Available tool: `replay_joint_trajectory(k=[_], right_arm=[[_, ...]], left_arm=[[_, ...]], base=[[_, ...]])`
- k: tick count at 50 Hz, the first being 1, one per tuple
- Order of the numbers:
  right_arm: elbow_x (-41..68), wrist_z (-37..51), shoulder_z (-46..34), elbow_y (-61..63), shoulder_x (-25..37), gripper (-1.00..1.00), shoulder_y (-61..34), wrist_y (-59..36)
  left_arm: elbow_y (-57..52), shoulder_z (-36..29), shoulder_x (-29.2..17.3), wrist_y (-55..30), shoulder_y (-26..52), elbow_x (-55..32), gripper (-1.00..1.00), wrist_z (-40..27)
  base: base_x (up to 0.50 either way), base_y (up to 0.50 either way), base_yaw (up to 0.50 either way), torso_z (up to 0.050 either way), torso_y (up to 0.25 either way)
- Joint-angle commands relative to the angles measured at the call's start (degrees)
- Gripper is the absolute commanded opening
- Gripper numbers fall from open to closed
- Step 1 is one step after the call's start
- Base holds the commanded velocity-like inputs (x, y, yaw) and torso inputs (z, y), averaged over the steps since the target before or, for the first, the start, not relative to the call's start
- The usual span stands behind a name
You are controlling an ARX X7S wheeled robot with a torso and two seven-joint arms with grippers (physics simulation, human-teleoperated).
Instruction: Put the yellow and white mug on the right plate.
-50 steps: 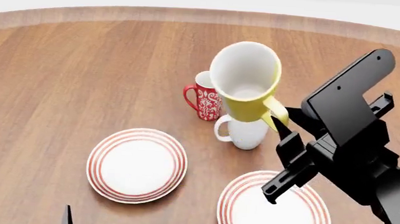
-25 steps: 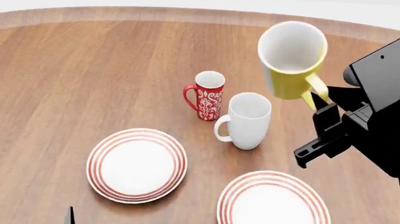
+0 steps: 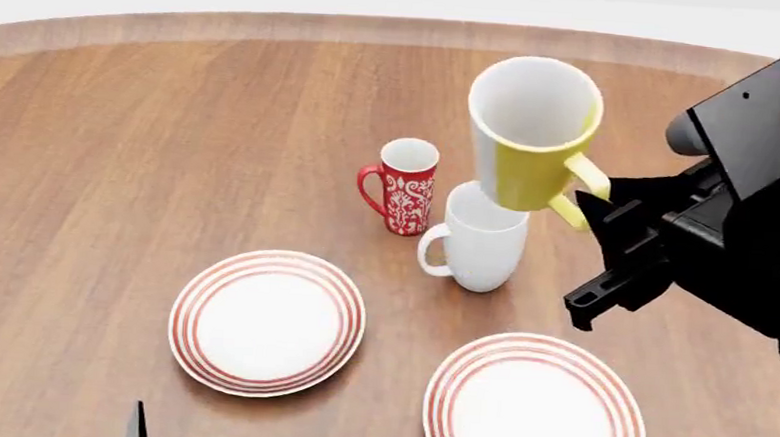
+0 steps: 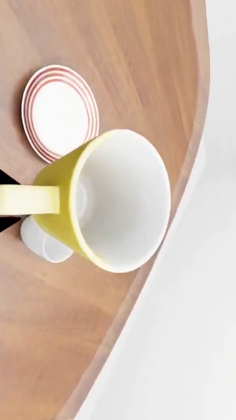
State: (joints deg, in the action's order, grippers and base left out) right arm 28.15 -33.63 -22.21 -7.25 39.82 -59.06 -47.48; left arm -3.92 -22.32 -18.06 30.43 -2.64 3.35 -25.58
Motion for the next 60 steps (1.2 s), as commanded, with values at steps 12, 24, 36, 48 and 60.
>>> replay_joint_trajectory(k=[12, 24, 36, 48, 60], right_arm=[[5.07, -5.56, 6.73, -5.31, -1.48, -1.0, 2.82, 1.34], [4.26, -6.55, 4.84, -3.03, 1.25, -1.0, 8.76, 2.07], [1.3, -8.88, 0.42, -0.92, 3.29, -1.0, 9.85, 3.35], [-0.73, -8.9, -1.4, -4.44, 1.03, -1.0, 7.54, 4.86], [-1.46, -9.83, -3.51, -3.73, 2.03, -1.0, 9.94, 4.92]], left_arm=[[-0.06, 0.78, 0.74, -0.7, 0.19, 0.51, 1.0, 1.05], [0.3, 0.25, 0.56, -0.62, 0.35, 0.52, 1.0, 1.13], [0.01, -0.03, 0.32, -0.99, 0.39, 0.38, 1.0, 1.09], [0.05, -0.33, 0.1, -1.03, 0.44, 0.3, 1.0, 1.03], [0.29, -0.62, -0.04, -1.06, 0.58, 0.23, 1.0, 0.93]], base=[[0.0, 0.0, 0.0, 0.0, 0.001], [0.0, 0.0, 0.0, 0.0, 0.0], [0.0, 0.0, 0.0, 0.0, 0.001], [0.0, 0.0, 0.0, 0.0, 0.0], [0.0, 0.0, 0.0, 0.0, 0.0]])
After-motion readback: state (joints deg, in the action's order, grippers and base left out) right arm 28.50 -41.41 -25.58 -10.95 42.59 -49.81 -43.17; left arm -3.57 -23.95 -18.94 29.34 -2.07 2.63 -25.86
